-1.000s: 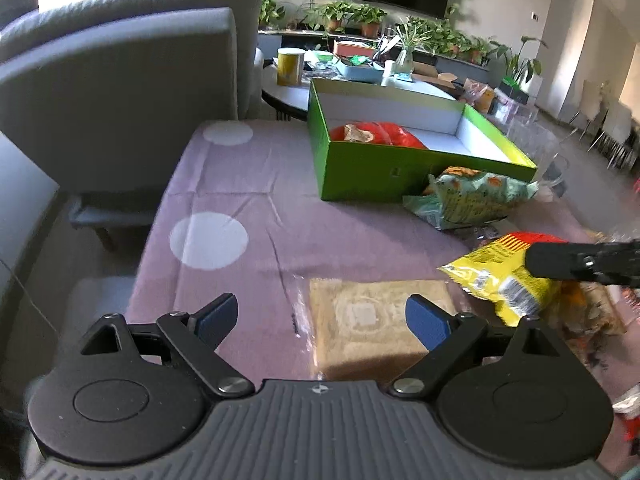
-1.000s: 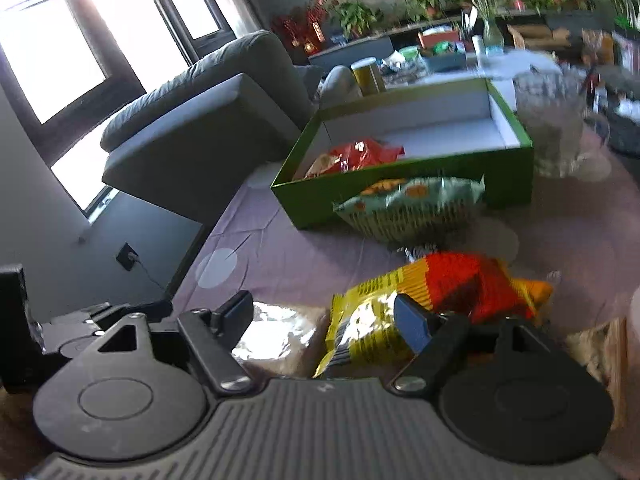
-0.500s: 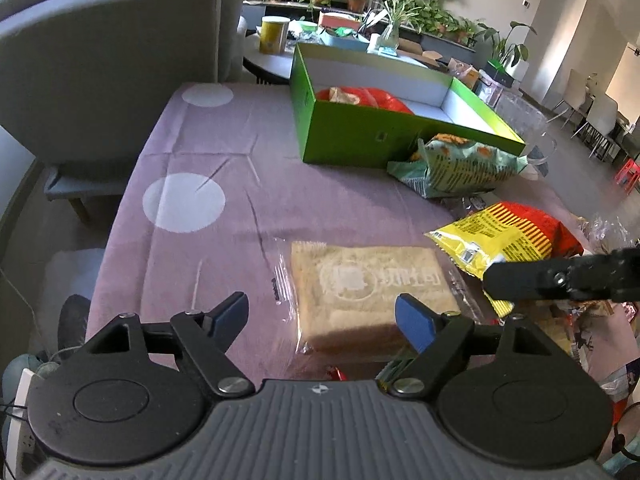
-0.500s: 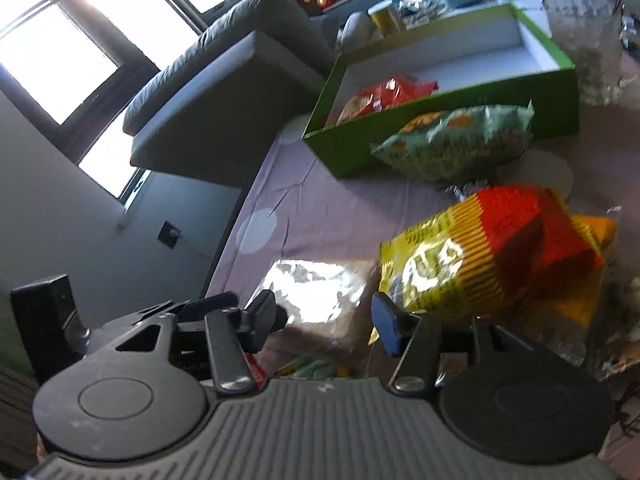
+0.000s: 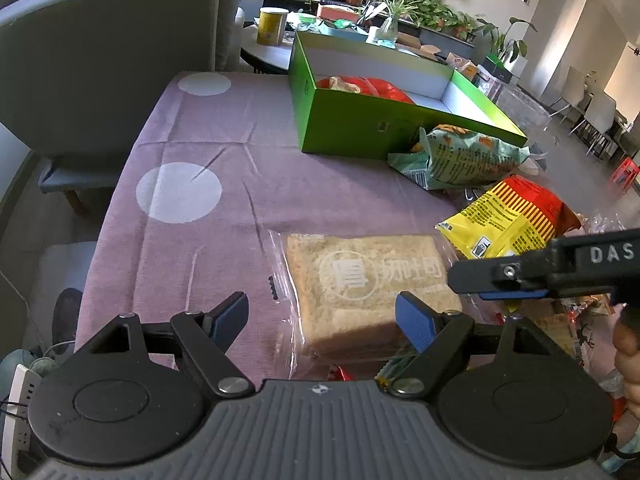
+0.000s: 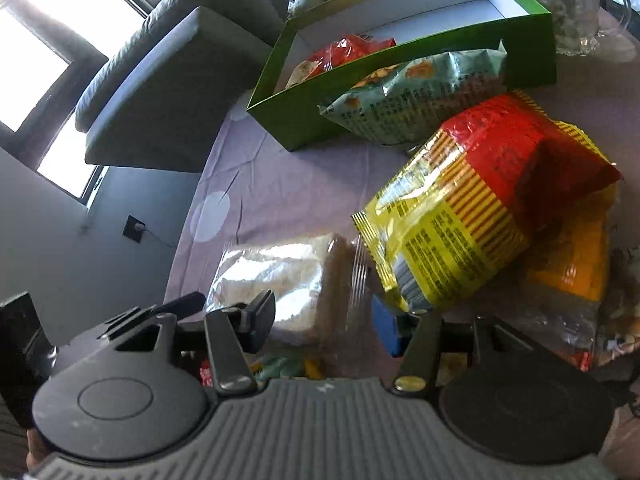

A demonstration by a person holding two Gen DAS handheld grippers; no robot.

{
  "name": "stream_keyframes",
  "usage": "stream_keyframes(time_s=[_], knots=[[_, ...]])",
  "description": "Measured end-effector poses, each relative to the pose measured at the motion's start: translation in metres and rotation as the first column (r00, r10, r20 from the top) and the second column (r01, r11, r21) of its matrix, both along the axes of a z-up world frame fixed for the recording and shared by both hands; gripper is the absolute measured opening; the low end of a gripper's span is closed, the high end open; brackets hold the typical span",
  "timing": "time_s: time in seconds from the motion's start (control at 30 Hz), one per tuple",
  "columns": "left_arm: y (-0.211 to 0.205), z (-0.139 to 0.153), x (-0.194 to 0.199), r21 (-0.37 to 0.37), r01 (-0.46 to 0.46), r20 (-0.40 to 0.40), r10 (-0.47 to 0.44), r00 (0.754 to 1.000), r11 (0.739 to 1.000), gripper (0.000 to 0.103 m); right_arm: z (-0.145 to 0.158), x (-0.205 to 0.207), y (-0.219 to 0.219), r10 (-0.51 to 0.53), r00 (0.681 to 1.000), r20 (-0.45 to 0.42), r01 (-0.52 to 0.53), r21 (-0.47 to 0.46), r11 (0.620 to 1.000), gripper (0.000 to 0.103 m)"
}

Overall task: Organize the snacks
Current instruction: 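Grasp the sliced-bread loaf with the right tool and lift it, then place the bread loaf into the green box beside the red bag, release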

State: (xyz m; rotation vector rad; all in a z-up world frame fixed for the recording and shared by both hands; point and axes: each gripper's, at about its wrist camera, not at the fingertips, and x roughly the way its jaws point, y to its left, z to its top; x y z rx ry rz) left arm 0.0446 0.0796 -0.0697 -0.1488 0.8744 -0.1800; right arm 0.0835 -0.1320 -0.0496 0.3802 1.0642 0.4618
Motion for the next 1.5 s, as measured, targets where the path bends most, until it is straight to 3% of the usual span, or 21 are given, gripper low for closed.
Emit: stream_keyframes(time_s=[0.4,0.6,1.2,1.5], knots=[[-0.005,-0.007,0.008,-0.034,0.039,-0.019,-0.039,0.999,0.999,0.079,-0.007,0.019,0.017,0.047,0.999,0.012,-0.047,-0.030,0.998,0.057],[-0.015,-0.003,0.004,-0.010,0.052,-0.007,-0.053,0.999,0.999,0.078,-0.007,0.020,0.021,0.072,0.997,0.032,-0.071,-0.024,0.997,0.056],[-0.031,0.052,-0.018,0.074,0.058,0.160,-0.069,0.985,0.996,0.078,0.032,0.010,0.015,0.075,0.982,0.171,-0.084,0.044,0.995,0.056],[-0.051,0.075,0.002,0.099,0.087,0.210,-0.106,0.972,0.991,0.078,0.058,0.020,0.001,0.061,0.963,0.261,-0.077,0.054,0.996,0.056]])
